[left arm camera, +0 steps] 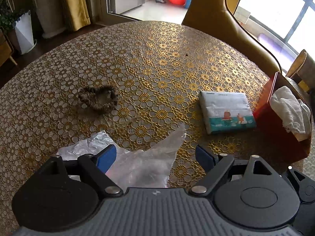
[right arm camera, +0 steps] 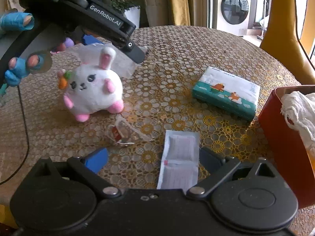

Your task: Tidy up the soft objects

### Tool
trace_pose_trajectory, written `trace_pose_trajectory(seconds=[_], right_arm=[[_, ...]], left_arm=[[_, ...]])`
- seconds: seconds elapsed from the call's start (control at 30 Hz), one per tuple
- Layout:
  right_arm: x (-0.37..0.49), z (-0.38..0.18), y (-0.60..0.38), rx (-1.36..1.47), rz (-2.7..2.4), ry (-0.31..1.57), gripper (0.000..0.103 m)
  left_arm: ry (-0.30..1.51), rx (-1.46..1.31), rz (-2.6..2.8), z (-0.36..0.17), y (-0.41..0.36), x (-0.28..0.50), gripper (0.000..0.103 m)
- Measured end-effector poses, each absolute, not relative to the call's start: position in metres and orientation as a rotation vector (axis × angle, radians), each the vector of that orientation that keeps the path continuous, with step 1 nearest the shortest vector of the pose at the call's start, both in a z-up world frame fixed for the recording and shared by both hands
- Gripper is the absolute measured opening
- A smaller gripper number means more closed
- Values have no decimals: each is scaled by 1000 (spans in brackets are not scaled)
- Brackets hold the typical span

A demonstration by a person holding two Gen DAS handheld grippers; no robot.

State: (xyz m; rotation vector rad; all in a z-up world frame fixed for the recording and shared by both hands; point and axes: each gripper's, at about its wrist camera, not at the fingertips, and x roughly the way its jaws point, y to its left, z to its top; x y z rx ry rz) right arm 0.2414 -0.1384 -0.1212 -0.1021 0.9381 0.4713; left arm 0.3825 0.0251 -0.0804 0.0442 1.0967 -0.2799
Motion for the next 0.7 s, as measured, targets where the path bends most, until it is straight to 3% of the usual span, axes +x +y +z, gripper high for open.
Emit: trace_pose_trajectory(seconds=[0.17,0.2,0.27,0.3,0.7], right_arm=[[248,-130,-133,-133,452,946,91],[248,-132,-133,-138,448,948,89],[250,-135,-131,-151,435,951,87],[250,-137,-130,-156,431,951,85],[253,-142,-128,-159,425,955,82]], left_arm=[[1096,16,-261,-86,33,389,87],[1095,-3,-264,-87,36,390,84],[1102,-16,-251,-89,41,393,66],[1105,-22,-245,-89,43,394,65],[1086,-152,-126,-96,97,411,65]])
